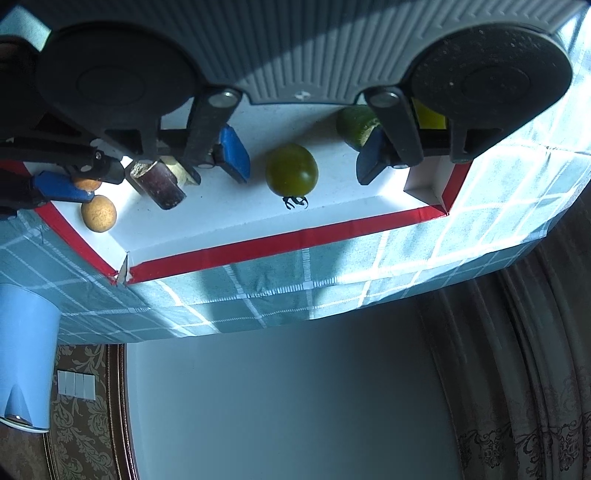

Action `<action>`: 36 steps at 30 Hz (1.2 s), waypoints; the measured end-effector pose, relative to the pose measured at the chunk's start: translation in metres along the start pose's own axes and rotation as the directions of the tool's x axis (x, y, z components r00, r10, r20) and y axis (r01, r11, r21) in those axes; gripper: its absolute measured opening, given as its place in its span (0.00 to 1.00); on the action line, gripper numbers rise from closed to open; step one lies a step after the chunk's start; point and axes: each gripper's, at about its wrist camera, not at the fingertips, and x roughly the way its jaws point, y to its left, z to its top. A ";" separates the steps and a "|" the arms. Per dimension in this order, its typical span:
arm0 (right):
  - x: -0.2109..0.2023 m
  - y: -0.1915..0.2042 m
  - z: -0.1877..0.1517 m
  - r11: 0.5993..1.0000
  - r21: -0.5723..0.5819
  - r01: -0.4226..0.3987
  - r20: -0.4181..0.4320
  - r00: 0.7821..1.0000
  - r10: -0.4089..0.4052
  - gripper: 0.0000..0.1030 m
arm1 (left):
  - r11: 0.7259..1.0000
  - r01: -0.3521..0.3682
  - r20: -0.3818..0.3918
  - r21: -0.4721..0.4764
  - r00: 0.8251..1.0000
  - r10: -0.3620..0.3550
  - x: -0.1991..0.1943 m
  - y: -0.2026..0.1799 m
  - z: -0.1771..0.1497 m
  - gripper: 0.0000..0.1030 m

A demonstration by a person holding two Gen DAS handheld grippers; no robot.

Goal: Organize fruits
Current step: 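Open the left tool then the right tool to drop both fruits in the box, then withdraw the left tool from the box and grasp a red cherry tomato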

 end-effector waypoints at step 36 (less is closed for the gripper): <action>-0.056 -0.005 -0.022 1.000 0.004 -0.006 0.172 0.985 0.005 0.70 | 0.976 0.072 0.169 -0.205 0.985 -0.037 -0.096 0.080 -0.060 1.00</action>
